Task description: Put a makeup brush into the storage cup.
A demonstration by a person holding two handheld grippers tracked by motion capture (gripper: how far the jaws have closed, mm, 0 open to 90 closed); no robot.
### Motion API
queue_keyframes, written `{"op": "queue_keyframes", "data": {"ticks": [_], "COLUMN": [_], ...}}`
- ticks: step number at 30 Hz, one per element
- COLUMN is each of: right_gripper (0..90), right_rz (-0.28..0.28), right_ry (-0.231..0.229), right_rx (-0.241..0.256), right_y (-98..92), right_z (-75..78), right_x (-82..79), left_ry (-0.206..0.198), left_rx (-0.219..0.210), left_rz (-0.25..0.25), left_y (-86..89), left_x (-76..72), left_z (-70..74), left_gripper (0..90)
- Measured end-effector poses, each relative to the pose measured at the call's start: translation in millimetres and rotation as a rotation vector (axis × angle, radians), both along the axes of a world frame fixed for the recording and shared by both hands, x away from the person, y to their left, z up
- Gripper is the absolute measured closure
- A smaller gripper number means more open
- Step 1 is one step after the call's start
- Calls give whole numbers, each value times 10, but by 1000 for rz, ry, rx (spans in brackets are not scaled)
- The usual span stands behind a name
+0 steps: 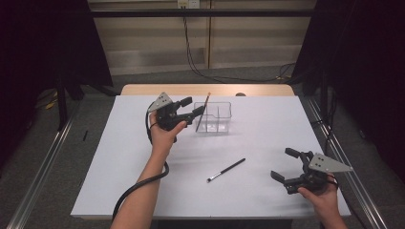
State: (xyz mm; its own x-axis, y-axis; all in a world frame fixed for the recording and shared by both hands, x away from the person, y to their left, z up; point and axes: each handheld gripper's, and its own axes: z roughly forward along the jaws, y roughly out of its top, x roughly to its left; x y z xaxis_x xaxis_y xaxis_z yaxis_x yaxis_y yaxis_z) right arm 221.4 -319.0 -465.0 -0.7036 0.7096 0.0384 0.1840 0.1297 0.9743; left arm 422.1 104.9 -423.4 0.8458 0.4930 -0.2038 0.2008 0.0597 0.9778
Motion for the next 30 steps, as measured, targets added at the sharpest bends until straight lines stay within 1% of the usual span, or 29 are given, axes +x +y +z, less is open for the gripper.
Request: {"op": "queue_keyframes", "data": {"ticks": [2,4,5,7,8,10,13,15,16,18,19,21,22,25,29,30], "right_gripper": [0,0,0,0,0,0,0,0,0,0,0,0,0,0,0,0], "right_rz": [-2,-3,-1,-1,0,-2,-2,-6,-7,-7,-8,-7,-8,-11,-13,-14], "right_ry": [1,1,1,2,0,1,0,1,1,1,2,2,2,0,0,1], "right_rx": [-1,-1,0,1,-2,-3,-3,0,-1,-3,-3,-5,-6,-7,-4,-4], "right_y": [-1,-1,0,3,2,4,4,3,2,-1,-1,-3,-4,-14,-24,-25], "right_z": [-1,-2,-1,0,0,1,4,5,5,4,3,3,3,4,3,4], "right_x": [-1,-2,-2,-4,-3,-4,-6,-8,-10,-10,-12,-16,-19,-29,-39,-43], "left_ry": [-4,-3,-4,-12,-13,-18,-16,-18,-25,-32,-32,-31,-38,-39,-53,-51], "left_rx": [10,16,26,38,46,56,47,57,59,73,73,65,72,64,87,90], "left_rz": [-4,-18,-14,-24,-28,-23,-30,-42,-48,-47,-44,-55,-55,-60,-68,-70], "left_y": [18,26,27,34,38,44,63,83,88,107,116,143,156,182,211,220], "left_x": [-24,-41,-54,-76,-86,-105,-133,-148,-157,-179,-189,-208,-218,-249,-295,-310], "left_z": [-8,-15,-15,-19,-17,-13,-8,-8,-14,-23,-30,-47,-55,-74,-85,-84], "left_gripper": [256,227,212,195,170,138,103,82,64,51,40,32,26,16,8,8]}}
